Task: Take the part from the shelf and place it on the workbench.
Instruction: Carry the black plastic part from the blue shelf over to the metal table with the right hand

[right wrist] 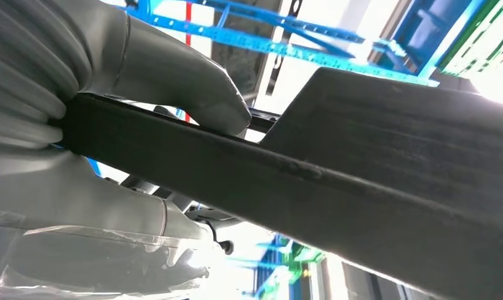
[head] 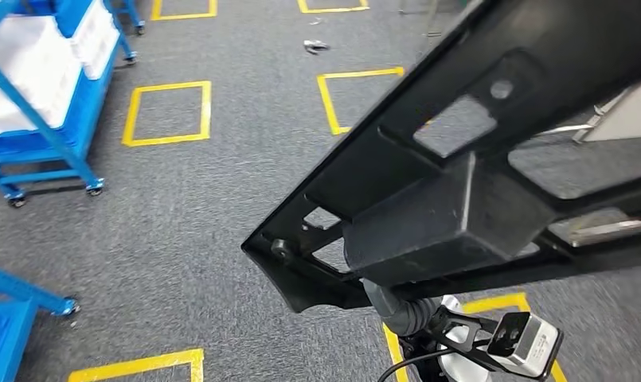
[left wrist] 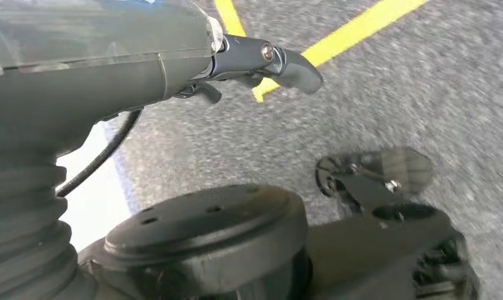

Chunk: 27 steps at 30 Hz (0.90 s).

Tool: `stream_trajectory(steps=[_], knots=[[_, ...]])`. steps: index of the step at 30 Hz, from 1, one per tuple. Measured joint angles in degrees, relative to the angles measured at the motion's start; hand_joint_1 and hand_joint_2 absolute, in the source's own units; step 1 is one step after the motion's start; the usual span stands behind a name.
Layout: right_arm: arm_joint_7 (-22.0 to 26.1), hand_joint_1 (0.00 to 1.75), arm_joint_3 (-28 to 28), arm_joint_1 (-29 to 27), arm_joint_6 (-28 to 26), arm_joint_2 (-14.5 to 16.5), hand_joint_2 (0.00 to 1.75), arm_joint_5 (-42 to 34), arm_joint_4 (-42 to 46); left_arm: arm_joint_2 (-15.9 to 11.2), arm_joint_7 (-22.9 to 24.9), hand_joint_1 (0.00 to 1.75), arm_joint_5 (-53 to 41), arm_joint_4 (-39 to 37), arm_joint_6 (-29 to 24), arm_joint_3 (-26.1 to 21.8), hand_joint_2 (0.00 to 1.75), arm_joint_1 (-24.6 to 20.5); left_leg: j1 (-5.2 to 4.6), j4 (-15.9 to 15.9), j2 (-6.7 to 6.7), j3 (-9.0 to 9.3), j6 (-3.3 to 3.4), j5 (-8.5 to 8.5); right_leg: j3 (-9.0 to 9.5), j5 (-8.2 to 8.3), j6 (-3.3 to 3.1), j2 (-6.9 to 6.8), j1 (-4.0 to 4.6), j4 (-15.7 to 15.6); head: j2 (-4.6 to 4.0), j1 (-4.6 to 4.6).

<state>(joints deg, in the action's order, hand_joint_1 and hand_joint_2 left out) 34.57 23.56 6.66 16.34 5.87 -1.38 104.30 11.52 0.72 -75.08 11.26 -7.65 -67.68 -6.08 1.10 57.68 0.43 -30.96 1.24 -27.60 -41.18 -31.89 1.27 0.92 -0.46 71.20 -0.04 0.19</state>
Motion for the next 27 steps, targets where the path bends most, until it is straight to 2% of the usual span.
stream_trajectory(steps=[1, 2, 3, 4, 6, 7, 8, 10, 11, 12, 13, 14, 15, 16, 17, 18, 19, 21, 23, 25, 26, 27], knots=[[0.1, 1.75, -0.1, -0.2, -0.1, 0.0, 1.75, 0.2, 0.0, -0.1, -0.8, 0.0, 0.3, 0.0, 0.8, 0.0, 1.75, 0.1, -0.02, 0.0, 0.74, -0.04, -0.01, -0.02, -1.16, -0.76, 0.14, -0.27, -0.14, 2.6, 0.0, 0.01], [0.2, 1.75, -0.2, -0.4, -0.3, 0.0, 1.75, 0.4, 0.0, -0.3, -1.3, 0.0, 0.5, 0.0, 1.4, 0.0, 1.75, 0.2, -0.03, 0.0, 1.45, -0.06, -0.04, -0.06, -1.42, -0.5, 0.23, -0.45, -0.27, 3.3, 0.0, 0.01], [0.4, 1.75, -0.3, -0.5, -0.5, -0.1, 1.75, 0.6, 0.0, -0.4, -1.7, 0.0, 0.6, 0.0, 1.9, 0.0, 1.75, 0.2, -0.02, 0.0, 2.09, -0.02, -0.11, -0.12, -0.52, 0.75, 0.26, -0.71, -0.37, 1.8, 0.0, 0.01], [0.5, 1.75, -0.4, -0.6, -0.6, -0.1, 1.75, 0.8, 0.1, -0.5, -1.8, 0.0, 0.6, 0.0, 2.2, 0.1, 1.75, 0.2, -0.03, 0.0, 2.64, 0.08, -0.23, -0.2, 1.4, 2.62, 0.19, -1.3, -0.4, -1.6, 0.0, 0.01], [0.7, 1.75, -0.5, -0.6, -0.8, -0.1, 1.75, 1.0, 0.5, -0.6, -1.9, 0.0, 0.4, 0.0, 2.8, 0.2, 1.75, 0.2, -0.24, 0.1, 3.51, 0.3, -0.66, -0.47, 5.46, 5.15, -0.2, -3.61, -0.04, -9.1, 0.0, 0.01], [0.7, 1.75, -0.5, -0.6, -0.8, 0.0, 1.75, 1.0, 0.7, -0.6, -1.8, 0.0, 0.3, 0.0, 3.1, 0.2, 1.75, 0.2, -0.4, 0.2, 3.88, 0.38, -0.96, -0.61, 6.54, 5.55, -0.48, -4.42, 0.23, -11.3, 0.0, -0.02], [0.7, 1.75, -0.5, -0.5, -0.8, 0.0, 1.75, 1.0, 0.8, -0.6, -1.8, 0.0, 0.2, 0.0, 3.4, 0.3, 1.75, 0.1, -0.55, 0.2, 4.32, 0.47, -1.28, -0.72, 6.85, 5.41, -0.77, -4.7, 0.5, -12.1, 0.0, -0.04], [0.6, 1.75, -0.5, -0.6, -0.9, 0.0, 1.75, 1.2, 1.1, -0.5, -1.8, 0.0, 0.1, 0.0, 3.8, 0.5, 1.75, 0.0, -0.59, 0.0, 5.22, 0.73, -2.0, -0.95, 6.81, 5.54, -1.47, -3.5, 0.56, -12.4, 0.0, -0.08], [0.5, 1.75, -0.5, -0.6, -0.9, 0.0, 1.75, 1.2, 1.3, -0.4, -1.7, 0.0, 0.1, 0.0, 3.9, 0.6, 1.75, -0.1, -0.51, 0.3, 4.9, 0.76, -2.31, -1.37, 6.92, 5.68, -1.85, -2.87, 0.44, -12.6, 0.0, -0.07], [0.4, 1.75, -0.6, -0.6, -0.9, 0.0, 1.75, 1.3, 1.5, -0.4, -1.6, 0.0, 0.1, 0.0, 3.9, 0.7, 1.75, -0.1, -0.41, 1.6, 4.01, 0.35, -2.54, -2.34, 7.03, 5.85, -2.26, -2.3, 0.28, -12.9, 0.0, -0.12], [0.4, 1.75, -0.6, -0.6, -0.9, 0.1, 1.75, 1.3, 1.6, -0.4, -1.6, 0.0, 0.1, 0.0, 3.9, 0.7, 1.75, -0.1, -0.3, 4.0, 2.72, -0.67, -2.69, -3.88, 7.14, 5.99, -2.61, -1.74, 0.11, -13.1, 0.0, -0.2], [0.4, 1.75, -0.6, -0.6, -0.9, 0.1, 1.75, 1.4, 1.7, -0.4, -1.5, 0.0, 0.1, 0.0, 3.9, 0.8, 1.75, -0.1, -0.26, 7.5, 1.37, -2.23, -2.75, -5.78, 7.14, 6.03, -2.83, -1.2, 0.15, -13.2, 0.0, -0.25], [0.4, 1.75, -0.6, -0.6, -0.9, 0.2, 1.75, 1.4, 1.7, -0.4, -1.5, 0.0, 0.1, 0.0, 4.0, 0.8, 1.75, -0.2, -0.26, 11.6, 0.58, -4.11, -2.79, -7.6, 7.13, 6.03, -2.99, -0.61, 0.19, -13.1, 0.0, -0.31], [0.2, 1.75, -0.6, -0.6, -0.8, 0.2, 1.75, 1.4, 1.7, -0.4, -1.5, 0.0, 0.1, 0.0, 4.0, 0.8, 1.75, -0.2, -0.28, 14.9, 0.19, -5.65, -2.82, -8.66, 7.14, 6.02, -3.06, 0.08, 0.26, -13.1, 0.0, -0.32], [0.1, 1.75, -0.6, -0.7, -0.8, 0.2, 1.75, 1.5, 1.7, -0.4, -1.5, 0.0, 0.1, 0.0, 4.0, 0.8, 1.75, -0.3, -0.3, 16.4, 0.01, -6.39, -2.79, -8.62, 7.16, 6.0, -3.1, 0.81, 0.33, -13.0, 0.0, -0.32], [0.0, 1.75, -0.7, -0.7, -0.7, 0.2, 1.75, 1.5, 1.7, -0.4, -1.4, 0.0, 0.1, 0.0, 3.9, 0.8, 1.75, -0.4, -0.32, 15.7, -0.09, -6.08, -2.69, -7.37, 7.19, 5.98, -3.1, 1.62, 0.37, -12.9, 0.0, -0.32], [-0.1, 1.75, -0.7, -0.7, -0.7, 0.2, 1.75, 1.5, 1.7, -0.4, -1.2, 0.0, 0.1, 0.0, 3.9, 0.9, 1.75, -0.4, -0.32, 12.8, -0.36, -4.86, -2.49, -5.24, 7.21, 5.94, -3.06, 2.45, 0.39, -12.7, 0.0, -0.33], [-0.2, 1.75, -0.7, -0.6, -0.6, 0.2, 1.75, 1.5, 1.7, -0.4, -1.0, 0.0, 0.0, 0.0, 3.7, 1.0, 1.75, -0.3, -0.27, 5.2, -2.35, -1.79, -1.95, -1.52, 7.05, 5.82, -2.84, 3.93, 0.41, -12.4, 0.0, -0.31], [-0.2, 1.75, -0.7, -0.6, -0.5, 0.3, 1.75, 1.5, 1.8, -0.4, -0.8, 0.0, 0.0, 0.0, 3.7, 1.0, 1.75, -0.2, -0.36, 1.0, -3.9, -0.26, -1.5, -0.79, 6.63, 5.87, -2.26, 5.05, 0.29, -12.3, 0.0, -0.3], [-0.2, 1.75, -0.8, -0.6, -0.3, 0.3, 1.75, 1.5, 1.8, -0.3, -0.8, 0.0, -0.1, 0.0, 3.7, 1.1, 1.75, -0.2, -0.42, -0.1, -3.29, 0.28, -0.95, -0.98, 6.29, 6.42, -1.5, 5.66, 0.28, -12.0, 0.0, -0.33], [-0.2, 1.75, -0.8, -0.6, -0.3, 0.3, 1.75, 1.5, 1.8, -0.3, -0.8, 0.0, -0.1, 0.0, 3.7, 1.2, 1.75, -0.3, -0.33, -0.5, -2.79, 0.65, -0.62, -0.87, 6.17, 6.46, -1.2, 5.11, 0.36, -11.7, 0.0, -0.28], [-0.2, 1.75, -0.9, -0.5, -0.2, 0.3, 1.75, 1.5, 1.8, -0.2, -0.8, 0.0, -0.2, 0.0, 3.7, 1.2, 1.75, -0.3, -0.19, -0.8, -2.23, 1.09, -0.32, -0.8, 5.65, 6.03, -0.92, 4.0, 0.48, -10.5, 0.0, -0.12]])
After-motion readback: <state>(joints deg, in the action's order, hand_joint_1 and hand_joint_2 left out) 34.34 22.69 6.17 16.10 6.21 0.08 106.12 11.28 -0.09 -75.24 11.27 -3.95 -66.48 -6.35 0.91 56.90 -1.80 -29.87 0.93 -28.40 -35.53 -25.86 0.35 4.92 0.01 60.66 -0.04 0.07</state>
